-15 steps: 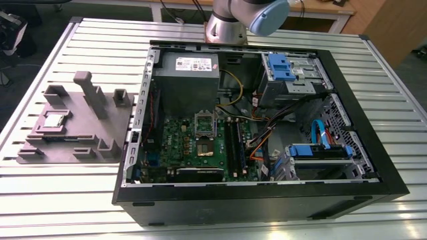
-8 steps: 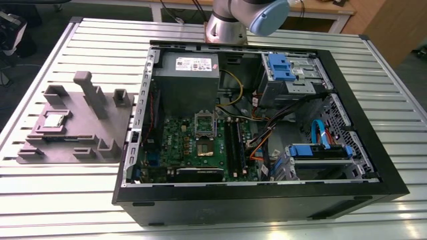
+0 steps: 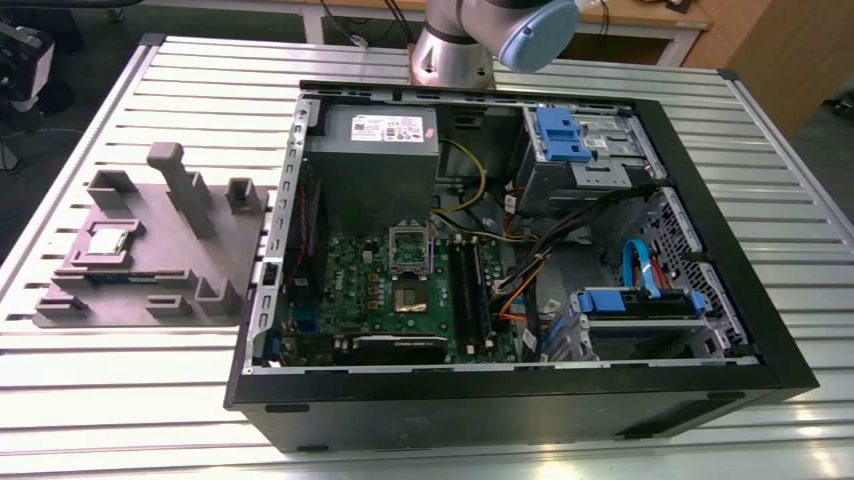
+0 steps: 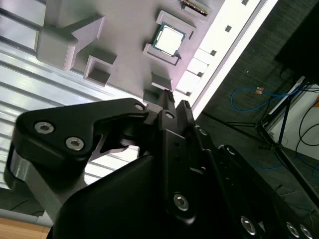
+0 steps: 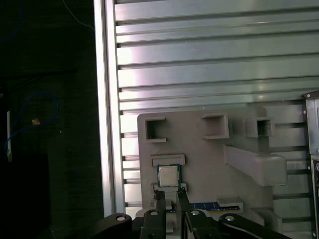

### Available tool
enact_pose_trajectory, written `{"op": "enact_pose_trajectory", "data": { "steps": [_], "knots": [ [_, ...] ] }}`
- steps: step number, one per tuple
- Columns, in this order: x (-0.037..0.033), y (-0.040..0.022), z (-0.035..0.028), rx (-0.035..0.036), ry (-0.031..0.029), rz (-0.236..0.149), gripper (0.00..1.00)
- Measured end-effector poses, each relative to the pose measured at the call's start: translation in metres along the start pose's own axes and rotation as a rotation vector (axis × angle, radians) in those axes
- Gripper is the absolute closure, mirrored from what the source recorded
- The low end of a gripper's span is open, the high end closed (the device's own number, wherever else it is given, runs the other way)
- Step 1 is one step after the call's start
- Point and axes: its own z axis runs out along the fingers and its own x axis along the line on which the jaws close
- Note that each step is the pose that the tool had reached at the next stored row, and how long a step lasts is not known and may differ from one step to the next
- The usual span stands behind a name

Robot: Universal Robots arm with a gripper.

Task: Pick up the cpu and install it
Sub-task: 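Pick up the cpu and move it towards the insertion slot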

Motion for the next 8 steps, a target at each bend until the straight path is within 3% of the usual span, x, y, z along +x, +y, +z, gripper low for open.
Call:
{"op": "enact_pose_trajectory", "data": {
  "steps": [2, 8],
  "knots": [
    [0.0, 0.0, 0.0, 0.0, 0.0, 0.0, 0.71],
    [0.0007, -0.0001, 0.0007, 0.0, 0.0, -0.005, 0.53]
  ]
}}
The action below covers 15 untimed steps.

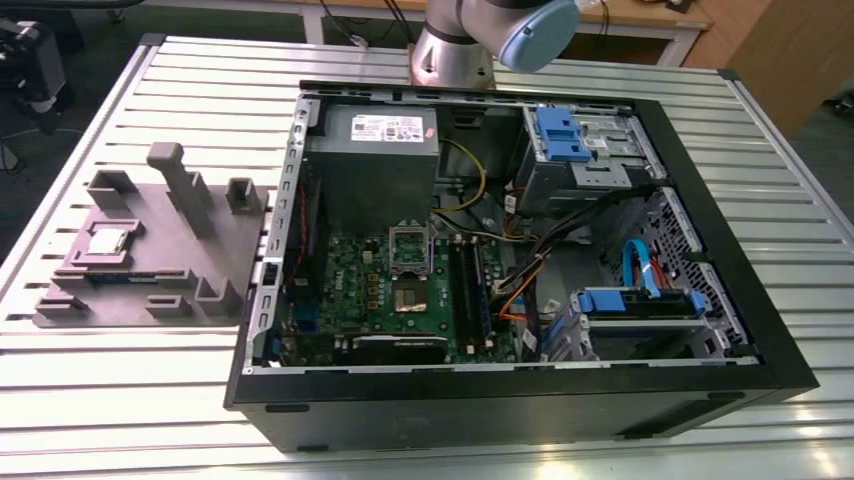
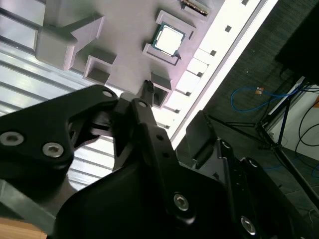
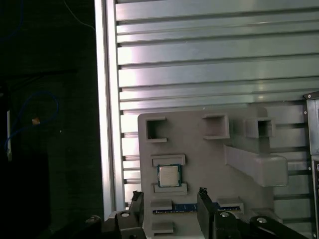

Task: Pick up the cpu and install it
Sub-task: 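Pick up the cpu and move it towards the insertion slot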

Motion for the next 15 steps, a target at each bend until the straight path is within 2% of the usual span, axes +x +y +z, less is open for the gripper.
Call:
{"op": "enact_pose_trajectory", "data": {
  "steps": [2, 7, 15],
  "knots": [
    [0.0005, -0.0001, 0.001, 0.0006, 0.0009, -0.015, 0.41],
    [0.0004, -0.0003, 0.0069, 0.003, 0.004, -0.09, 0.41],
    [0.0001, -0.0009, 0.0157, 0.0031, 0.0035, -0.092, 0.41]
  ]
}}
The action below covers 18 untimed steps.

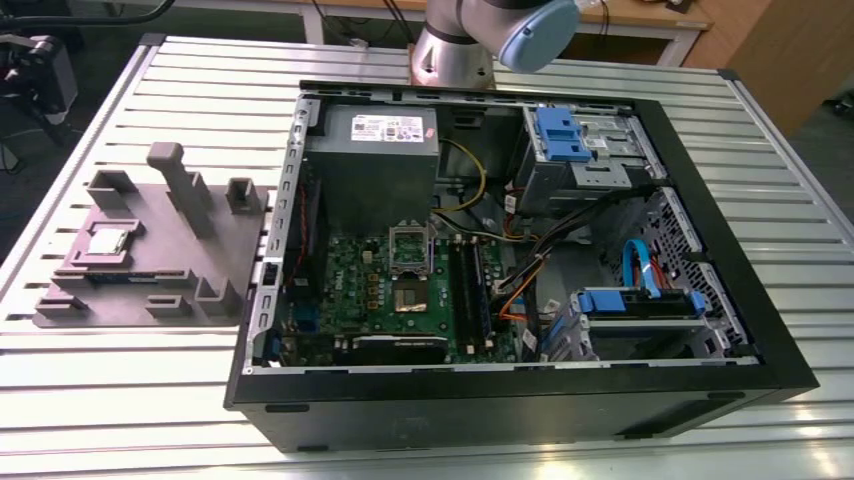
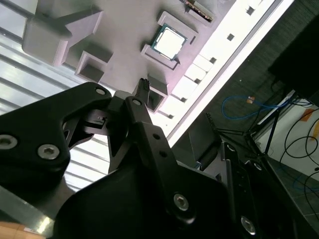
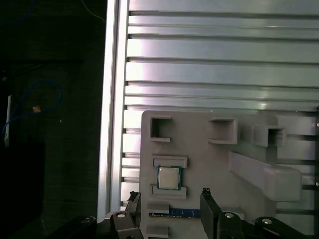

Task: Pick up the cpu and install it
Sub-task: 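Pick up the cpu and move it towards the insertion slot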

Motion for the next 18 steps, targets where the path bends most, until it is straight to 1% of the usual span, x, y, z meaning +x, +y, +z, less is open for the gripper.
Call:
{"op": "enact_pose_trajectory", "data": {
  "steps": [1, 3, 13, 15, 18],
  "knots": [
    [0.0, 0.0, 0.0, 0.0001, 0.0001, 0.0, 0.41],
    [-0.0001, -0.0001, 0.0027, 0.0, 0.0, 0.0, 0.41],
    [-0.0001, -0.0001, 0.0033, 0.0, -0.0001, 0.0, 0.41],
    [-0.0001, -0.0002, 0.0051, -0.0002, -0.0004, -0.001, 0.41],
    [-0.0003, -0.0005, 0.0102, 0.0002, 0.0003, -0.008, 0.41]
  ]
}}
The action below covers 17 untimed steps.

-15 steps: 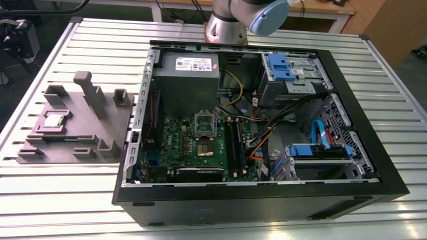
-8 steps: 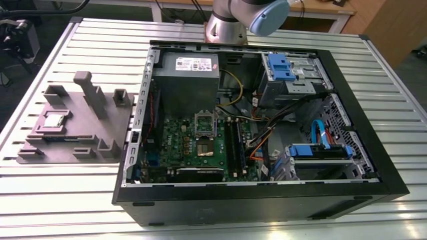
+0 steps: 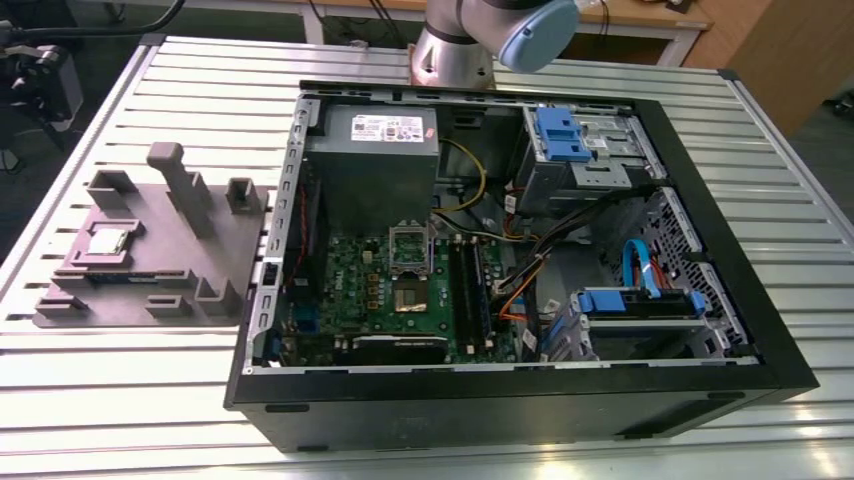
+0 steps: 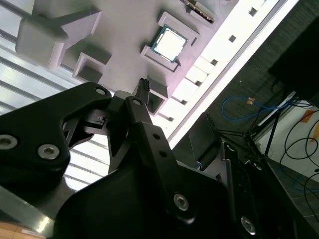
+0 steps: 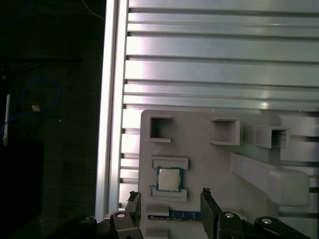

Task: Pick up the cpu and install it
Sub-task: 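Pick up the cpu and move it towards the insertion slot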

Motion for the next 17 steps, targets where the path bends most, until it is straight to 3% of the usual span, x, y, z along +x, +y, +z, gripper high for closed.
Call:
{"op": "enact_pose_trajectory", "data": {
  "steps": [5, 10, 17],
  "knots": [
    [-0.0002, -0.0031, 0.0078, 0.0006, -0.0003, -0.016, 0.41],
    [-0.0004, -0.0045, 0.0138, 0.0009, -0.009, -0.019, 0.41],
    [-0.0007, -0.0075, 0.0263, 0.0009, -0.01, -0.015, 0.41]
  ]
}}
